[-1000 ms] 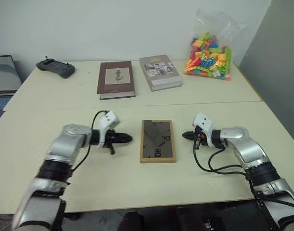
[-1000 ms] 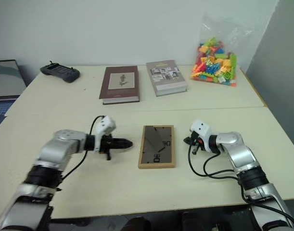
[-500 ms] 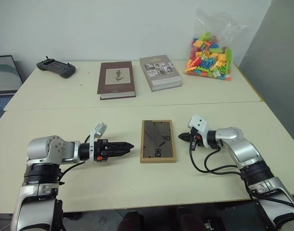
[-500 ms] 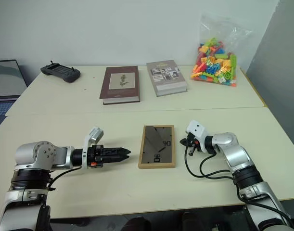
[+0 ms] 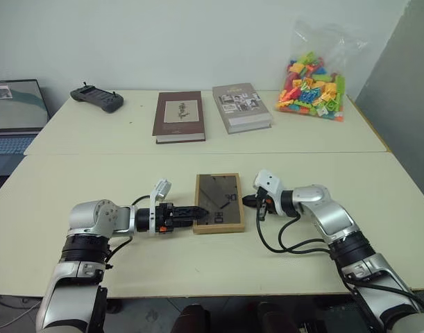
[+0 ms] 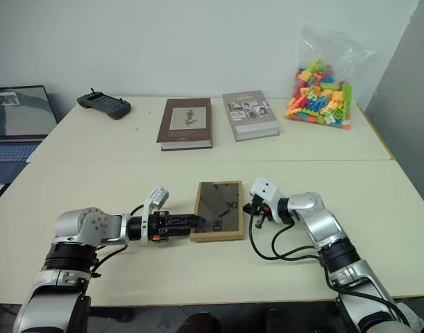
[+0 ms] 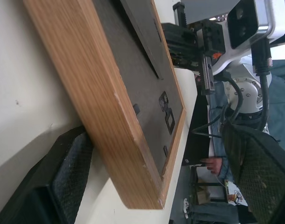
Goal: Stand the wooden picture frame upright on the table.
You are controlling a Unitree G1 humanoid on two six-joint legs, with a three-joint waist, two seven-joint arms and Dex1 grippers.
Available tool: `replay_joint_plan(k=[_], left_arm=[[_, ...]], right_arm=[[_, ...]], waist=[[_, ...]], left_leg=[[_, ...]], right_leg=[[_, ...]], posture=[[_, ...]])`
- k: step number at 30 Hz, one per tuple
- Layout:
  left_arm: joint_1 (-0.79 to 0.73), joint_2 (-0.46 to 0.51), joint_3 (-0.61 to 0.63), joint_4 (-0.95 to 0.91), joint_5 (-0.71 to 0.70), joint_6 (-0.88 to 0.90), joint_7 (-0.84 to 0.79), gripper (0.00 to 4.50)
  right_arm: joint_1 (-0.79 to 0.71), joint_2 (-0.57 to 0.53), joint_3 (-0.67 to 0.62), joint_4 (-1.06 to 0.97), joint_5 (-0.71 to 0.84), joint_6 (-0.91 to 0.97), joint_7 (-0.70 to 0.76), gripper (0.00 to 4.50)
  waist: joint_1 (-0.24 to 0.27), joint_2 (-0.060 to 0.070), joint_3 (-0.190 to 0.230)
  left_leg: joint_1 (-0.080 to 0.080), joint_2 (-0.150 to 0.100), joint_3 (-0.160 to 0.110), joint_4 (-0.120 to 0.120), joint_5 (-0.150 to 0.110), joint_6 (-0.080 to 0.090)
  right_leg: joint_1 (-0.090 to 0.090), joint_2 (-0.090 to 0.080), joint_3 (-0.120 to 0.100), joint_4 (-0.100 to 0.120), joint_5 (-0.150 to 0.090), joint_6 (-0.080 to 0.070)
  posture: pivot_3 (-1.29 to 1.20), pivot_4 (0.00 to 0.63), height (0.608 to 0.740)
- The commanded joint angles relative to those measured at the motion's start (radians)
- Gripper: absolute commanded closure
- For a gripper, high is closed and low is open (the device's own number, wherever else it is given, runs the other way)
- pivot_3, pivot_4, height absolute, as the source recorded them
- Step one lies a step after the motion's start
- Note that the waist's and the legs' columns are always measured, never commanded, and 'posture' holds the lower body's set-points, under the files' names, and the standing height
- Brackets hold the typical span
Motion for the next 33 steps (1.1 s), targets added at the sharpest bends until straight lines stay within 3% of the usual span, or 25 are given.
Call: replay_joint_plan(k=[1, 4, 7, 18, 22, 25, 30, 33], left_arm=[[0.018, -0.037, -0.06, -0.008, 0.015, -0.002, 0.028, 0.03], [0.01, -0.05, -0.048, 0.013, 0.031, -0.032, 0.046, 0.03], [-0.004, -0.064, -0.018, 0.071, 0.065, -0.096, 0.088, 0.51], [0.008, -0.074, -0.007, -0.005, 0.027, -0.102, 0.086, 2.8], [-0.003, -0.076, 0.049, -0.063, -0.002, -0.092, 0.121, 3.16], [-0.001, -0.055, 0.088, -0.186, -0.044, -0.082, 0.131, 3.19], [-0.013, -0.074, 0.192, -0.326, -0.121, -0.058, 0.208, 3.19], [-0.011, -0.091, 0.227, -0.396, -0.152, -0.062, 0.249, 3.19]], right_arm=[[-0.016, 0.016, -0.005, -0.016, 0.0, -0.016, -0.011, 4.5], [-0.004, 0.021, -0.004, -0.027, -0.003, -0.015, -0.013, 4.5], [0.019, 0.016, -0.001, -0.043, -0.004, -0.016, -0.011, 4.5], [0.022, 0.076, -0.036, -0.067, 0.029, -0.001, -0.05, 4.5], [0.018, 0.035, -0.08, -0.067, 0.027, -0.006, -0.073, 4.5], [-0.001, -0.042, -0.139, -0.105, 0.063, 0.035, -0.034, 4.5], [-0.051, -0.166, -0.216, -0.256, 0.233, 0.235, 0.108, 3.54], [-0.121, -0.181, -0.265, -0.279, 0.333, 0.355, 0.13, 2.94]], waist=[[0.0, 0.0, 0.0], [0.0, 0.0, 0.0], [0.001, 0.0, 0.0], [-0.009, 0.0, 0.0], [-0.008, 0.0, 0.0], [-0.008, -0.001, 0.001], [-0.011, -0.001, 0.004], [-0.017, -0.001, 0.004]], left_leg=[[0.0, 0.0, 0.0, 0.0, 0.0, 0.0], [0.0, 0.0, 0.0, 0.0, 0.0, 0.0], [0.0, 0.0, 0.0, 0.0, 0.0, 0.001], [-0.001, 0.001, -0.001, 0.0, 0.0, 0.0], [-0.001, 0.001, -0.001, 0.0, 0.0, 0.001], [-0.001, 0.001, -0.001, 0.0, 0.0, 0.001], [-0.005, 0.002, -0.002, -0.001, 0.0, 0.001], [-0.005, 0.002, -0.004, -0.001, 0.0, 0.001]], right_leg=[[0.0, 0.0, 0.0, 0.0, 0.0, 0.0], [0.0, 0.0, 0.0, 0.0, 0.0, 0.0], [0.0, 0.0, 0.0, 0.0, 0.0, 0.0], [-0.001, 0.001, 0.0, 0.0, 0.0, 0.0], [-0.001, 0.001, 0.0, 0.0, 0.0, 0.0], [-0.001, 0.001, 0.0, 0.0, 0.0, 0.0], [-0.005, 0.001, -0.001, -0.001, 0.0, 0.0], [-0.005, 0.003, 0.0, -0.001, 0.0, 0.0]], posture=[[0.0, 0.15, 0.74], [0.0, 0.15, 0.74], [0.0, 0.15, 0.74], [0.0, 0.15, 0.74], [0.0, 0.15, 0.74], [0.0, 0.15, 0.74], [0.0, 0.15, 0.74], [0.0, 0.15, 0.74]])
